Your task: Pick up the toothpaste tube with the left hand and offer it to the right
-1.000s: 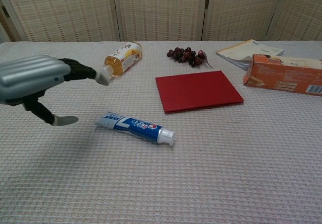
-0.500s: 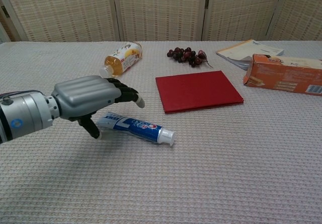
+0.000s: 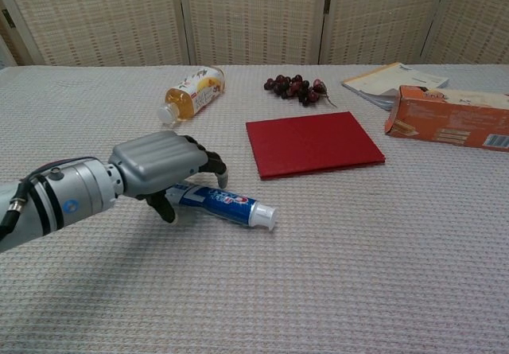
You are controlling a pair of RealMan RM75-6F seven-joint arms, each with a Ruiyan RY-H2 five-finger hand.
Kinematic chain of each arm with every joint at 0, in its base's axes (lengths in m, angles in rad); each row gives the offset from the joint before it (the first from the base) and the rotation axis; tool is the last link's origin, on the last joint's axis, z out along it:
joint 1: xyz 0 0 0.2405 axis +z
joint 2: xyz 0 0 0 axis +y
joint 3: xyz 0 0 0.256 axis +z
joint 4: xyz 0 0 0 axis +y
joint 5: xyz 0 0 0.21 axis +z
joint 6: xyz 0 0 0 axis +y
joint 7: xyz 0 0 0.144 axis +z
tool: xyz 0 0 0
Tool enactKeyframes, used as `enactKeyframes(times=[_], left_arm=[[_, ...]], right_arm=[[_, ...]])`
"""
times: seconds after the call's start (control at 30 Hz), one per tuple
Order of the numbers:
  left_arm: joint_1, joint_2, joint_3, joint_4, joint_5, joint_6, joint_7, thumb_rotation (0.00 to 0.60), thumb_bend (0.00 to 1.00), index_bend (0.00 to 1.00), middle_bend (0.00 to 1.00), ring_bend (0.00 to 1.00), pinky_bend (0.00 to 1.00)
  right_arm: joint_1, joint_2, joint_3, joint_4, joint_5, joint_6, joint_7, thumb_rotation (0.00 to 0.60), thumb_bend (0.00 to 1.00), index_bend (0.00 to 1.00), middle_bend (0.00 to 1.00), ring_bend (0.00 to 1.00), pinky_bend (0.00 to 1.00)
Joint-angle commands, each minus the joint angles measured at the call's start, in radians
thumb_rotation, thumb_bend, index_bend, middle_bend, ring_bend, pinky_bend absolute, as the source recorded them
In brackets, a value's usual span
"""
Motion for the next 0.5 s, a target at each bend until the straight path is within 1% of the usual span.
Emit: enactKeyframes(times=[0.03,0.17,0.27,0.33,0.43,0.5], left_arm=[[-0.005,-0.013,0.006,0.022,0.006,0.017,-0.025,0.6,0.37,0.38,0.33,0.32,0.26],[-0.009,-0.025,0.018,0.052,0.021,0.034,-0.056,0.6,0.38,0.44,0.38,0.37,0.28],[-0.01,-0.038,0.027,0.077,0.043,0.061,-0.108,0.6,0.39,0.52,0.44,0.41,0.3],[-0.01,-0.048,0.034,0.102,0.057,0.078,-0.159,0.6,0.39,0.59,0.51,0.47,0.36],[-0.015,-0.059,0.051,0.145,0.082,0.093,-0.224,0.6,0.41,0.65,0.58,0.54,0.45],[-0.014,-0.066,0.061,0.171,0.098,0.112,-0.273,0.6,0.44,0.68,0.61,0.58,0.48]], right_arm=[[0.001,-0.001,0.001,0.002,0.002,-0.001,0.002,0.6,0.46,0.0,0.06,0.06,0.0],[0.002,-0.004,0.002,0.008,0.005,-0.006,0.007,0.6,0.46,0.0,0.07,0.07,0.0],[0.002,-0.005,0.002,0.012,0.006,-0.009,0.012,0.6,0.46,0.0,0.07,0.07,0.0],[0.002,-0.006,0.003,0.013,0.006,-0.008,0.015,0.6,0.46,0.0,0.07,0.07,0.0],[0.003,-0.006,0.003,0.014,0.002,-0.006,0.015,0.6,0.46,0.0,0.07,0.07,0.0],[0.003,-0.006,0.003,0.014,-0.001,-0.005,0.016,0.6,0.46,0.0,0.07,0.07,0.0]])
